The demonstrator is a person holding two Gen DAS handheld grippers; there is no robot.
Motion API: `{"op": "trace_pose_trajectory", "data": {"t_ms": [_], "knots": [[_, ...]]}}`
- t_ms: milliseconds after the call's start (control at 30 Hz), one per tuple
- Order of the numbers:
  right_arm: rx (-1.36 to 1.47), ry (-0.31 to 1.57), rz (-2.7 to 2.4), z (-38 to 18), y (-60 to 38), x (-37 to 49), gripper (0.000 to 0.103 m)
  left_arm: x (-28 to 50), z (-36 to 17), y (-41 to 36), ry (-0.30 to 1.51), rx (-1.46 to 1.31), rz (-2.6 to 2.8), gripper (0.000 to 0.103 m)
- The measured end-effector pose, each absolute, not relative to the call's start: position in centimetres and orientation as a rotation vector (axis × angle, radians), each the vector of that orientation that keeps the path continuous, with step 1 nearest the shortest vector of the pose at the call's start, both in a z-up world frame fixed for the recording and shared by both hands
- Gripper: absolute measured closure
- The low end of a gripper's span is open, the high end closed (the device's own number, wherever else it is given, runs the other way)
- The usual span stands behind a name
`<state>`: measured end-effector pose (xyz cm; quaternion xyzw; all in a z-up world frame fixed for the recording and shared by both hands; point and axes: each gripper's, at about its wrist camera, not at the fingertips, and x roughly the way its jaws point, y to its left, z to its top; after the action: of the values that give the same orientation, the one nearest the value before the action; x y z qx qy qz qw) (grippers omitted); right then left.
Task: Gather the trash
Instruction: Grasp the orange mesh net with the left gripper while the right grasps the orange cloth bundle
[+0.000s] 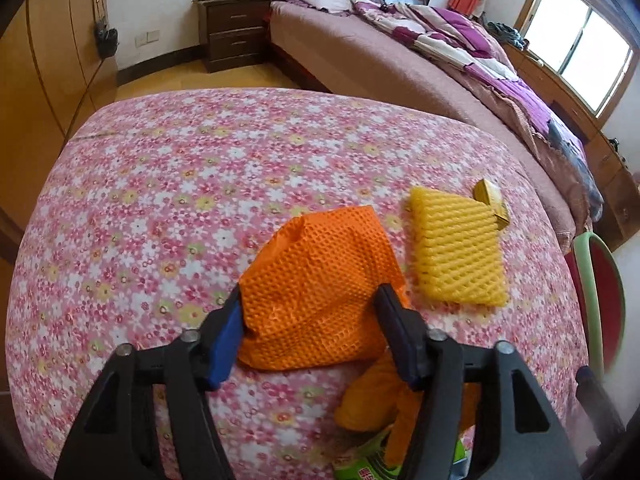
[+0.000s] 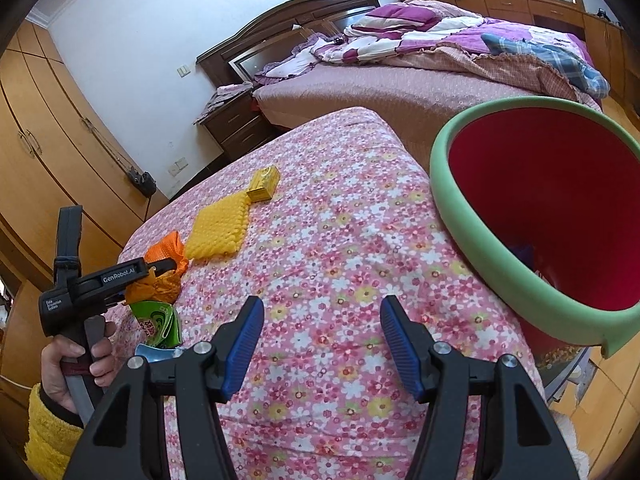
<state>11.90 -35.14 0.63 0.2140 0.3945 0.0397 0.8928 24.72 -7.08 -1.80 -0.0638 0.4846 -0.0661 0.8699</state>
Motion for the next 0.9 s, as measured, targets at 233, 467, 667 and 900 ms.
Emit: {"op": "trace_pose_trajectory", "data": {"t_ms": [233, 467, 667, 900], "knots": [[0.428, 0.811, 0.096, 1.3, -34.7, 11.2, 0.039, 23.0, -1.3, -5.3, 0.98, -0.273, -0.236, 0.089], [0.387, 0.802, 0.146, 3.1, -32.6, 10.8, 0.039, 20.3, 1.8, -2.5, 0.899, -0.344, -0.246, 0.091], [0.35, 0.815, 0.219, 4.1, -29.9, 11.6, 0.039, 17.9, 3.7, 0.8, 0.838, -0.373, -0.193, 0.091], [0.276, 0.854, 0.321, 4.9, -24.9, 14.2, 0.039, 15.7, 4.4, 5.4, 0.782, -0.391, -0.108, 0.091]]}}
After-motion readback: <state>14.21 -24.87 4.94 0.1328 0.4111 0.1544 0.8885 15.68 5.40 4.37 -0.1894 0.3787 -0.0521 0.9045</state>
